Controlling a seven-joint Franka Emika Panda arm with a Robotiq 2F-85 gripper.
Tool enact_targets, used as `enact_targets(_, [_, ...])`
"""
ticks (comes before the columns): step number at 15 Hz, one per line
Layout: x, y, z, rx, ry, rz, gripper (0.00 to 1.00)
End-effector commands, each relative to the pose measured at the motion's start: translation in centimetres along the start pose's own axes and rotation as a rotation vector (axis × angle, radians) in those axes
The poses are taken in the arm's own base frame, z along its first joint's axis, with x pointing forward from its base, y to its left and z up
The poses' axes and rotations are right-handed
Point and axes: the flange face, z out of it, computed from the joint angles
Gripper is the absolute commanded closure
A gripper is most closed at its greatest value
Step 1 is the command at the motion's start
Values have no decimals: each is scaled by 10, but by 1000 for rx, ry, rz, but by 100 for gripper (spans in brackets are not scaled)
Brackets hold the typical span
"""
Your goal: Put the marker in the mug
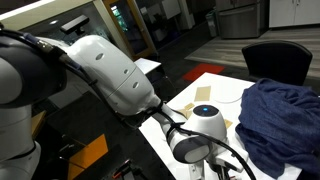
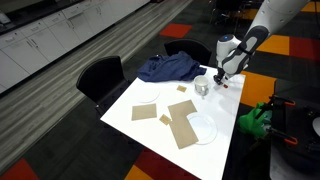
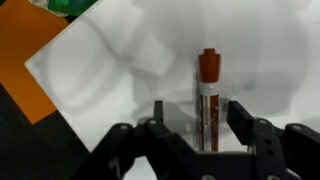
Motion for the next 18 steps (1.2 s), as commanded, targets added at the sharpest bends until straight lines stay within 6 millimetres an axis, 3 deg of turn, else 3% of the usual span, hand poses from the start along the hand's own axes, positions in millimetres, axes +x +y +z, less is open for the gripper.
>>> enact_targets(1, [5, 0, 6, 13, 9, -10, 63])
enact_targets(6, [5, -2, 2, 6, 12, -14, 99])
enact_targets(8, [3, -3, -16, 6, 34, -17, 95])
enact_targets(18, [-11, -22, -212, 30, 245, -131, 95])
